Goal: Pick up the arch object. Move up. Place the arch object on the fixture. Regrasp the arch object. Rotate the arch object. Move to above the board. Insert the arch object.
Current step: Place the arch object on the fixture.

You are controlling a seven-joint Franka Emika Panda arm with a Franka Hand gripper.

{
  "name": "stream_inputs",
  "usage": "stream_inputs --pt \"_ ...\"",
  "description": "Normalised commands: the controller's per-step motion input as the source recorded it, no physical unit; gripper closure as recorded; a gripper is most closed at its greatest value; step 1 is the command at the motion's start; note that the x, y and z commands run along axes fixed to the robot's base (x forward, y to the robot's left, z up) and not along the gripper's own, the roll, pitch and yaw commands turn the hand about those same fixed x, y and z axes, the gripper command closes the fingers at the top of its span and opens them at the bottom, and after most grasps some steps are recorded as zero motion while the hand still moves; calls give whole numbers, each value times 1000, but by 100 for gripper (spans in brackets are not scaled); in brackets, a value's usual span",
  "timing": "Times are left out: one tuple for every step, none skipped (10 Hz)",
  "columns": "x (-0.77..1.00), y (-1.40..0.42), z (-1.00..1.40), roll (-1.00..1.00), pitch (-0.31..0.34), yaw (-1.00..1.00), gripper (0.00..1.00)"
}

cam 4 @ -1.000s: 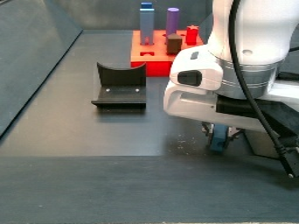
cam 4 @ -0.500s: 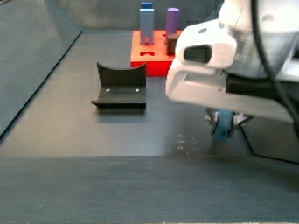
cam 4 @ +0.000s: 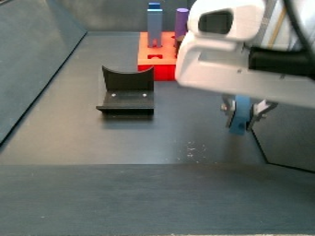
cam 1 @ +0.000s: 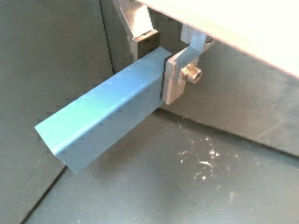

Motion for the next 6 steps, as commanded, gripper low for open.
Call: stream_inputs --pt "-24 -6 1000 63 53 -5 100" --pt "-29 -9 1000 78 68 -2 100" --pt "-32 -12 1000 94 81 8 100" --pt "-35 -17 1000 94 86 14 100" --pt "-37 -15 958 86 86 15 100" --pt "-31 -9 792 71 80 12 100"
